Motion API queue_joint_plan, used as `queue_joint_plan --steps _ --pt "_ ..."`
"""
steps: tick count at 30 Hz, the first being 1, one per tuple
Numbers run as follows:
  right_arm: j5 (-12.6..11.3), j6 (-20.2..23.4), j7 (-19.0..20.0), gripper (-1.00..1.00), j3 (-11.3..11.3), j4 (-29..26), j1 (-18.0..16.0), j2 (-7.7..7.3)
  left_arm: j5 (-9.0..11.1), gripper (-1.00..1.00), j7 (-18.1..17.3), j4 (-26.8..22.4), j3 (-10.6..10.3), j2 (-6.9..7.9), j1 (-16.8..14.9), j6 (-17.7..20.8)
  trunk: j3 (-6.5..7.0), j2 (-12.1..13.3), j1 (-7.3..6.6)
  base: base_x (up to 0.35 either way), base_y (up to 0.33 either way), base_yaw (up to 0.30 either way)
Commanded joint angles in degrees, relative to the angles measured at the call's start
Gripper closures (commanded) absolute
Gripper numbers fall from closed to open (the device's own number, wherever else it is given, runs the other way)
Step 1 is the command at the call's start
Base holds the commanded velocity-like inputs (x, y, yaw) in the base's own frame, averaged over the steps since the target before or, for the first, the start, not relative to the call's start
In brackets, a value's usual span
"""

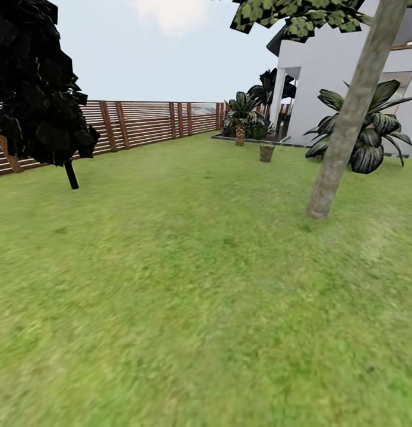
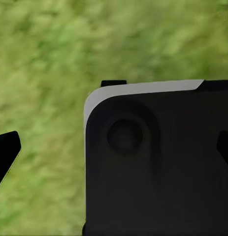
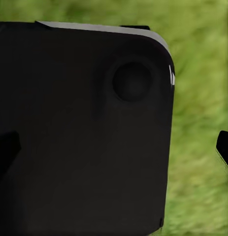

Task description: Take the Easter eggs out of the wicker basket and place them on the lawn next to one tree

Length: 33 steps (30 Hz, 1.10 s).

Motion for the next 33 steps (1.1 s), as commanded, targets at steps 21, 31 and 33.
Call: queue_joint_plan --steps 21,31,33 --pt "0.0 -0.08 -0.02 -1.0 0.07 -0.08 0.02 0.0 -0.03 -1.0 0.02 0.04 -0.02 0.0 -0.03 -0.21 -0.04 -0.02 0.03 0.332 0.0 0.0" --pt "0.0 -0.08 -0.02 -1.0 0.07 -0.08 0.02 0.0 -0.03 -1.0 0.05 0.04 -0.02 0.0 -0.03 -0.2 -0.04 -0.02 0.03 0.332 0.0 0.0" --pt "0.0 -0.08 -0.02 -1.0 0.07 -0.08 0.02 0.0 -0.03 -1.0 0.04 0.04 -0.02 0.0 -0.03 -0.21 -0.04 -0.02 0.03 0.332 0.0 0.0"
